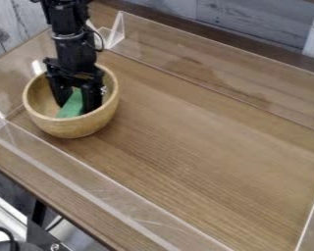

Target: Remove the green block from inside the brown bowl and put it on the table

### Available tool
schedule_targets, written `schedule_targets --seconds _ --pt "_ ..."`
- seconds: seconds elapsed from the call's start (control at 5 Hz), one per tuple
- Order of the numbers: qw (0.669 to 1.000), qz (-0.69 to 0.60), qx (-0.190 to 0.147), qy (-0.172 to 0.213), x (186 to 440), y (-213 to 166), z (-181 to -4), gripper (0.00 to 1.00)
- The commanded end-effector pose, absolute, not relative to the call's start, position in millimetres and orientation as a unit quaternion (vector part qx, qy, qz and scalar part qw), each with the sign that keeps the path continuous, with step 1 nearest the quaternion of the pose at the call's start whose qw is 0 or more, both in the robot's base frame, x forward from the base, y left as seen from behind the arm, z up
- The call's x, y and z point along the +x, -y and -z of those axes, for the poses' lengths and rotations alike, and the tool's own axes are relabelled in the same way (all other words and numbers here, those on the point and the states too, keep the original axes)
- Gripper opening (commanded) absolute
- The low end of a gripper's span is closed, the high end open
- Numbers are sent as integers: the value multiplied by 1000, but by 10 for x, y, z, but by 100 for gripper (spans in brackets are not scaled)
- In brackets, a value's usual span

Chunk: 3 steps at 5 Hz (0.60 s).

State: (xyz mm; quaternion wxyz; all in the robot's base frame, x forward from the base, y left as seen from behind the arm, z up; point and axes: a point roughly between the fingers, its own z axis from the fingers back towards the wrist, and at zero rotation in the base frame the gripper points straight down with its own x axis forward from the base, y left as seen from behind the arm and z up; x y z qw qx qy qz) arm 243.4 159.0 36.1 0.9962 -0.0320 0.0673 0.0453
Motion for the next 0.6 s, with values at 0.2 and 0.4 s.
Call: schedule_targets --seconds 0.2,0.4 --pt "998 -52 -20 -32 2547 -1650 -571 0" --pt "998 -53 -25 -22 2564 -1624 -687 0"
